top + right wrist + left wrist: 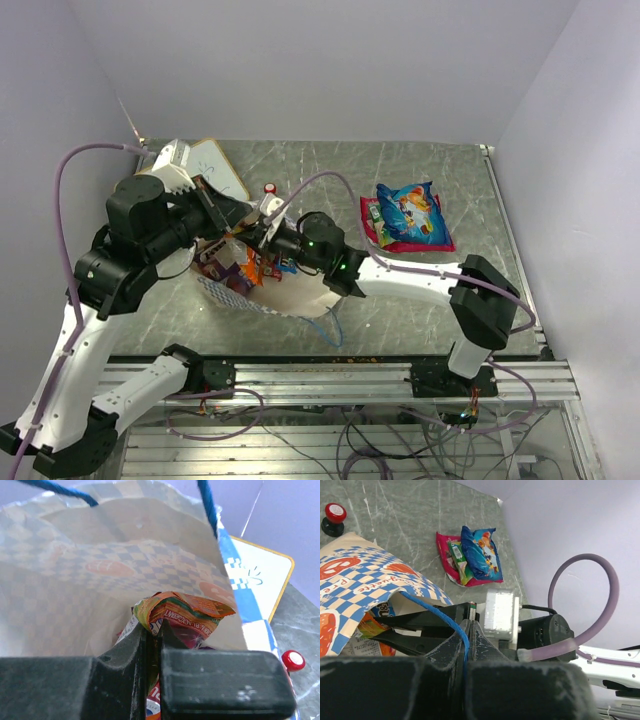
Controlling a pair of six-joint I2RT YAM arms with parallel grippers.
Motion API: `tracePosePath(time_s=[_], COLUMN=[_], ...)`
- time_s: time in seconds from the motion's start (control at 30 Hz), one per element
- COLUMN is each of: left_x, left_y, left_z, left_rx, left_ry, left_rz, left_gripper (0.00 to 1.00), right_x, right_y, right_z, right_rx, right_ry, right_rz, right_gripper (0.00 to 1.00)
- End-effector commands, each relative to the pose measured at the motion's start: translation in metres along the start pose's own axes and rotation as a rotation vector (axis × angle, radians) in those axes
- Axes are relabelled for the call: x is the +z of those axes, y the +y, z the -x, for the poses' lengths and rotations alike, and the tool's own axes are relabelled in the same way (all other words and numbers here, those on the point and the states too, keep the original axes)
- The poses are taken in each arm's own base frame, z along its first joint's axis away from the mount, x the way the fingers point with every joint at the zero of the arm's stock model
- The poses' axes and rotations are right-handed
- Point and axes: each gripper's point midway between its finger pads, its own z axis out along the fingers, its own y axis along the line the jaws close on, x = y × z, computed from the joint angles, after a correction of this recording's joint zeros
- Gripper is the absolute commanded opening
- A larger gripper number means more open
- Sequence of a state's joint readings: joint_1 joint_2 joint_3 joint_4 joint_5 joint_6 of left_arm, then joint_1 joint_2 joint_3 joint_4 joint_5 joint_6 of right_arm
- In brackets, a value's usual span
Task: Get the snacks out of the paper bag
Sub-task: Take out the snack from the paper bag.
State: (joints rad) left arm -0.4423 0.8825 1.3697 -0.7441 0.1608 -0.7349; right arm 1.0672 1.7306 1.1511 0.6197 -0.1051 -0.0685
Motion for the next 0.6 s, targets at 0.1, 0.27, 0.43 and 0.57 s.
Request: tracePosePath(time_s=[0.1, 0.27, 0.43, 0.57], left_x=[0.001, 0.001, -0.005, -0.003], left_y=[-0.017, -0.023, -0.027, -0.019], left_z=[0.01, 0.008, 0.028, 0.052], left_rx=[0.027, 0.053, 0.157, 0.302], left_ry=[-0.027, -0.006, -0.037, -0.056], left_rz=[-0.075, -0.105, -0.069, 0.033], left_gripper=[0.07, 0.07, 0.07, 0.07], right_x=[-0.002, -0.009, -0.011, -0.003], right_y=[-0.019, -0.022, -0.047, -0.044], right_z=[0.026, -0.028, -0.068, -0.057], right_rx=[0.075, -0.121, -0.324, -0.322], right_ry=[-0.017, 0.125, 0.271, 0.238], right_rz=[-0.116, -0.191, -0.351, -0.332], right_gripper=[0.0, 0.0, 0.01, 0.02])
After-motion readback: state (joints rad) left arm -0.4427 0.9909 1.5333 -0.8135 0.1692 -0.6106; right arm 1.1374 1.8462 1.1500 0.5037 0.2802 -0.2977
